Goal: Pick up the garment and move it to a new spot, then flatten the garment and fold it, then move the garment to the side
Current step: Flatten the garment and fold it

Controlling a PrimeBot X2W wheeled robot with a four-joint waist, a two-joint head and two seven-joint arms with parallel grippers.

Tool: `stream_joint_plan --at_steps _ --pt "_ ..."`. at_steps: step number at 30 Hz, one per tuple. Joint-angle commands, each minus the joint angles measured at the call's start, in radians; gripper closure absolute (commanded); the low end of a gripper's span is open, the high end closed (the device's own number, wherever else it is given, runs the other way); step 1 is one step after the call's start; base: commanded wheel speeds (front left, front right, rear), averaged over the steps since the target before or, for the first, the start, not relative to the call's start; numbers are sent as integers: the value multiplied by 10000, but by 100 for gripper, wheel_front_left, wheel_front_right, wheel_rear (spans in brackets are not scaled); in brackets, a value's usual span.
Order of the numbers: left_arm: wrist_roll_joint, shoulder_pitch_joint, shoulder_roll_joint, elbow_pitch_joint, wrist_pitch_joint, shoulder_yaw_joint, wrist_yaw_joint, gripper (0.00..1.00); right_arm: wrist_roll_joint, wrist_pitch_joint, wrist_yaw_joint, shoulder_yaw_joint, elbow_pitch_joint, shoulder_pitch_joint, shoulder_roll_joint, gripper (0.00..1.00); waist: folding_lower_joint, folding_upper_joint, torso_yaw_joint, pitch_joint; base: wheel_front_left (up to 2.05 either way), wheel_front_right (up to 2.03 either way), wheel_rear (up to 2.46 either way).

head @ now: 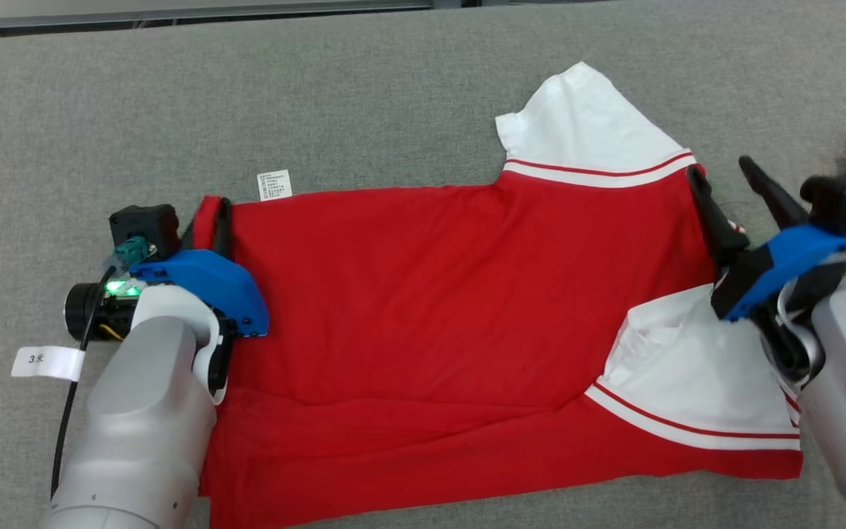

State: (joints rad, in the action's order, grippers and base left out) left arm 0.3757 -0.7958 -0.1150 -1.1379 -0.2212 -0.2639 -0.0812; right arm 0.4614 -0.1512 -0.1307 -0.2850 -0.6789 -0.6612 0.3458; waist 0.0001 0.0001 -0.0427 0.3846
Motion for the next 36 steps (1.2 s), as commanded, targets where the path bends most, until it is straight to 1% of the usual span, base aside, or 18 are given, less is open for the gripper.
stream_joint_plan --at_steps 1,7,11,15,20,22,24,25,26,27,29,31,34,36 --pt "-66 -14 50 -137 9 -40 -23 100 74 71 0 -63 -62 -270 98 0 -1 -1 136 119 0 0 0" --pt "-201 -543 359 -49 -295 -391 -115 100 598 1456 0 -962 -674 -2071 857 0 -1 -1 862 620 0 0 0" --pt "-210 -788 507 122 -386 -654 -180 100 1118 2262 0 -1529 -1049 -3145 1212 0 -1 -1 1405 983 0 0 0" --pt "-30 -917 567 336 -411 -937 -224 100 1345 3047 0 -2178 -1451 -4013 1544 0 -1 -1 1858 1403 0 0 0" --pt "762 -865 580 1069 -400 -1889 -301 100 1886 3720 3 -2748 -1908 -4676 1985 0 -1 -1 2348 1842 0 0 0" --pt "1083 -837 582 1301 -400 -2267 -169 100 1866 3918 1 -3136 -2003 -4799 2166 0 -1 -1 2457 1967 0 0 0" --pt "1396 -784 595 1506 -396 -2578 -47 100 2226 4212 0 -3364 -2173 -4651 2126 0 -1 -1 2499 2030 0 0 0" --pt "1518 -765 606 1585 -395 -2699 41 100 2335 4373 -5 -3545 -2196 -4581 2135 7 -1 -1 2502 2053 0 0 0" --pt "1632 -751 611 1624 -394 -2820 117 100 2503 4473 -11 -3642 -2223 -4527 2147 71 -1 -1 2496 2072 0 0 0" --pt "1755 -739 624 1656 -393 -2913 188 100 2586 4448 -11 -3726 -2212 -4514 2178 100 -1 -1 2484 2082 0 0 0" --pt "1935 -744 637 1719 -379 -2989 330 100 2718 4483 -9 -4017 -2122 -4543 2299 100 -1 -1 2443 2090 0 0 0" --pt "1970 -827 645 1822 -382 -2991 484 100 2734 4026 7 -4038 -2060 -4790 2520 100 -1 -1 2397 2105 0 0 0" --pt "1918 -920 653 2074 -394 -2781 651 100 2720 3024 11 -3909 -2108 -5194 2688 100 -1 -1 2326 2065 0 0 0" --pt "1721 -886 643 2361 -414 -2518 796 100 2688 2198 6 -3761 -2207 -5388 2596 100 -1 -1 2264 1979 0 0 0"
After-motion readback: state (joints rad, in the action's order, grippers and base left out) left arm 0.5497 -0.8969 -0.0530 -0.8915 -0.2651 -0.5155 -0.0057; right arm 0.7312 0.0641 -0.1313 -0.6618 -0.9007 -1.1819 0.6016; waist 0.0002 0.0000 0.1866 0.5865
